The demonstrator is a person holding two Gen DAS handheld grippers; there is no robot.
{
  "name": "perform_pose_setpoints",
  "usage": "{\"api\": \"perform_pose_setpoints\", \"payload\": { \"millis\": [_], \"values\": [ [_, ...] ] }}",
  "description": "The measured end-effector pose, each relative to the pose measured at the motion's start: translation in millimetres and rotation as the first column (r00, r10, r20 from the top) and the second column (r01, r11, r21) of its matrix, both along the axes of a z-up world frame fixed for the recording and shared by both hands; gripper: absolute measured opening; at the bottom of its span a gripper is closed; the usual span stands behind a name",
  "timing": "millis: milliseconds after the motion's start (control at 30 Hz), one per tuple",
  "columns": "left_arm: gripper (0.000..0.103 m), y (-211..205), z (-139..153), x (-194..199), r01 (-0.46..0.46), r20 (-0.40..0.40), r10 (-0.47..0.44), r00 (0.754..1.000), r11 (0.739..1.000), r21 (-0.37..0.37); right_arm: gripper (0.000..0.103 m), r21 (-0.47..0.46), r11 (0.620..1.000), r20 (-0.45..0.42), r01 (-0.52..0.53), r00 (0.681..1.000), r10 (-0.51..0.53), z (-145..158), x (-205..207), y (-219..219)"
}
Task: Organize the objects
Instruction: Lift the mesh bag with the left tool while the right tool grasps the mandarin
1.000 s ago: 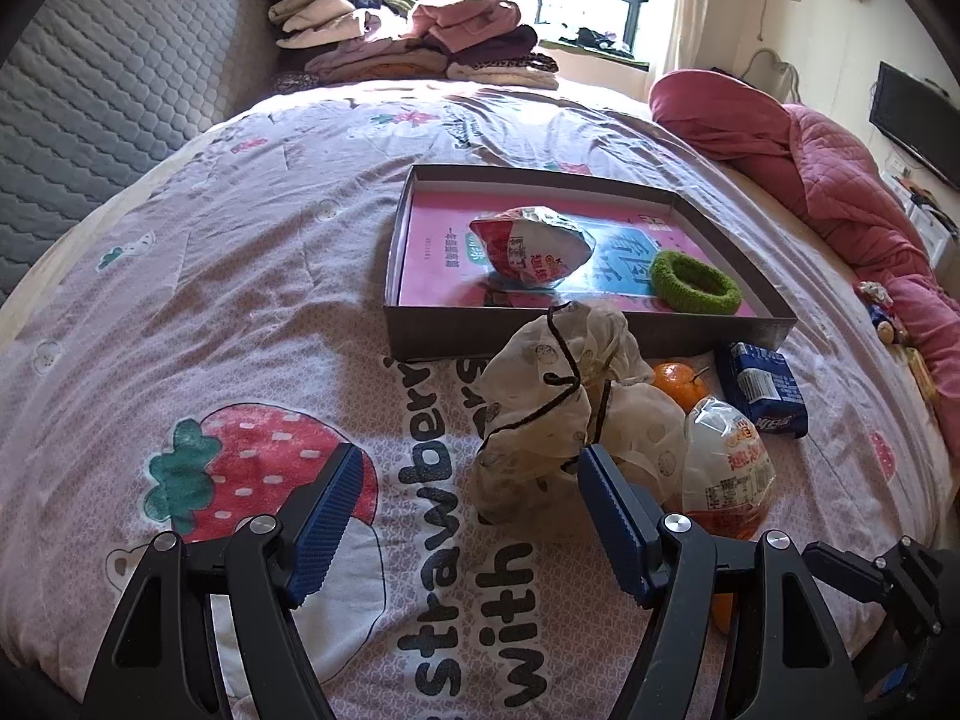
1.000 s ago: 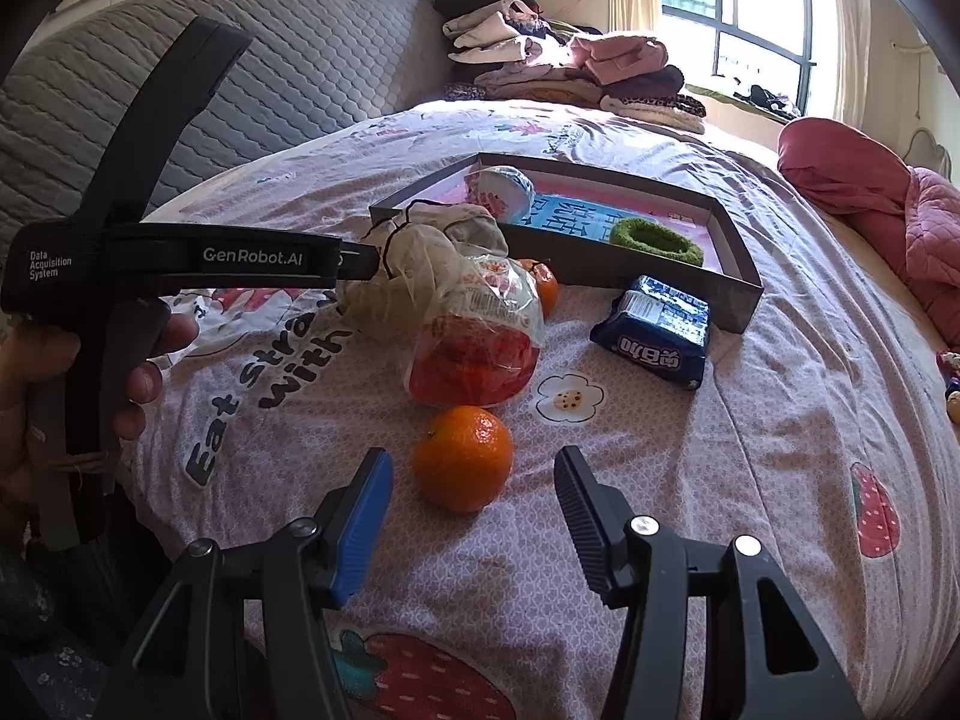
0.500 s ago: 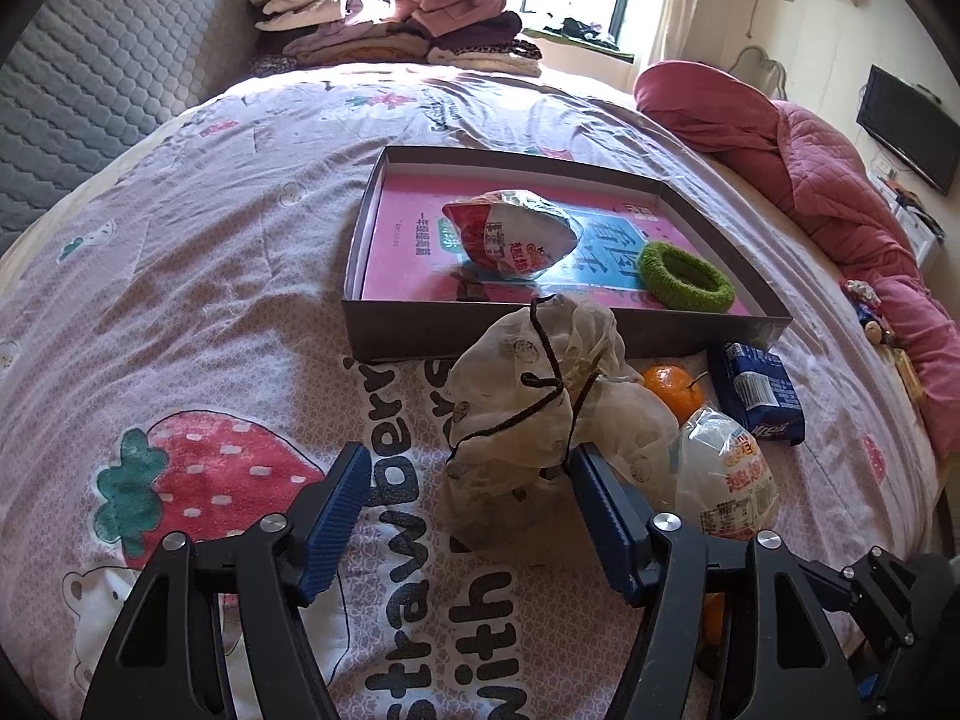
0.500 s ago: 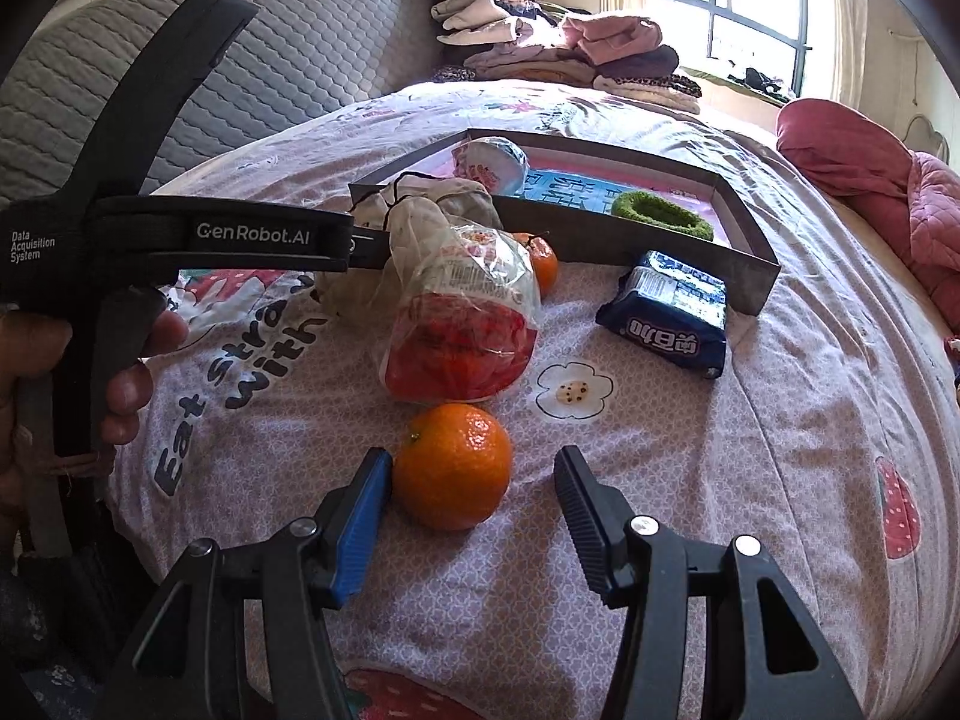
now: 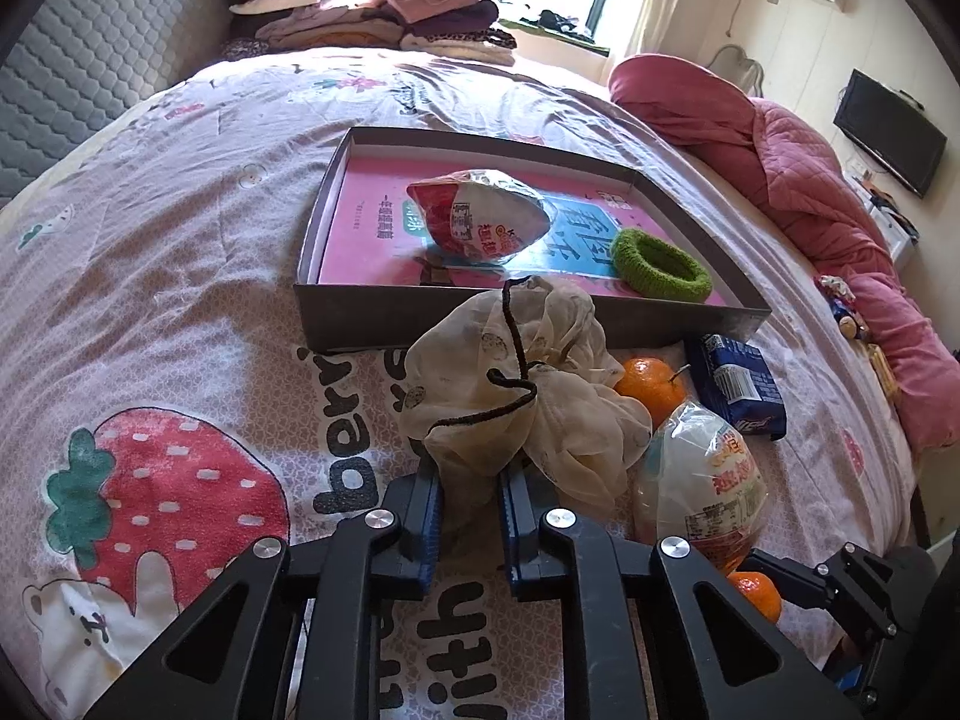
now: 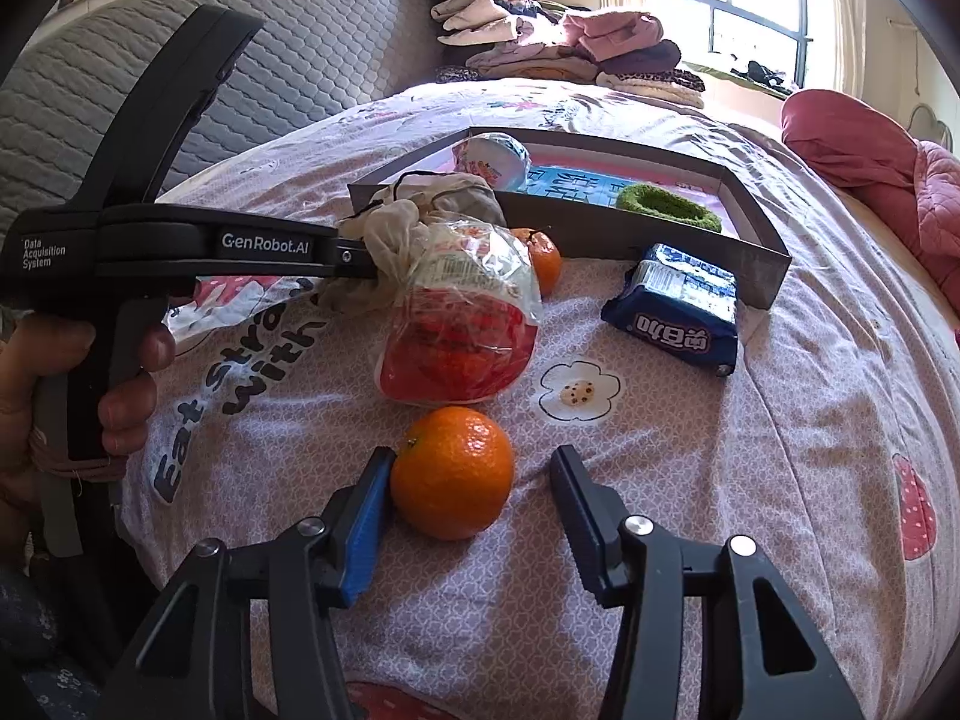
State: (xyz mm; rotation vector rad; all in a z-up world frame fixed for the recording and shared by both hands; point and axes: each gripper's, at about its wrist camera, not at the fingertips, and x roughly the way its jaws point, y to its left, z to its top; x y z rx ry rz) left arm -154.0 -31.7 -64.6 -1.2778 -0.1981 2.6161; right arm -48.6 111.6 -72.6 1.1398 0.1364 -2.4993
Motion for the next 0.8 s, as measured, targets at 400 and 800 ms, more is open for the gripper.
{"api": "perform_pose_setpoints", "payload": {
  "millis": [400,800],
  "values": [
    [0.01,-1,8,8,0.012,-0.046,-0.011,0.999,1.0,0.027,0.038,-0.018,1.0,-0.019,-0.024,1.0,0.024,3,3,1],
    [0.009,-8,21,17,0.001,-0.101,0.003,0.995,0.999,0.038,0.038,-0.034,0.999,-0.029,0.003,1.0,-0.004,8,2,10]
  ]
}}
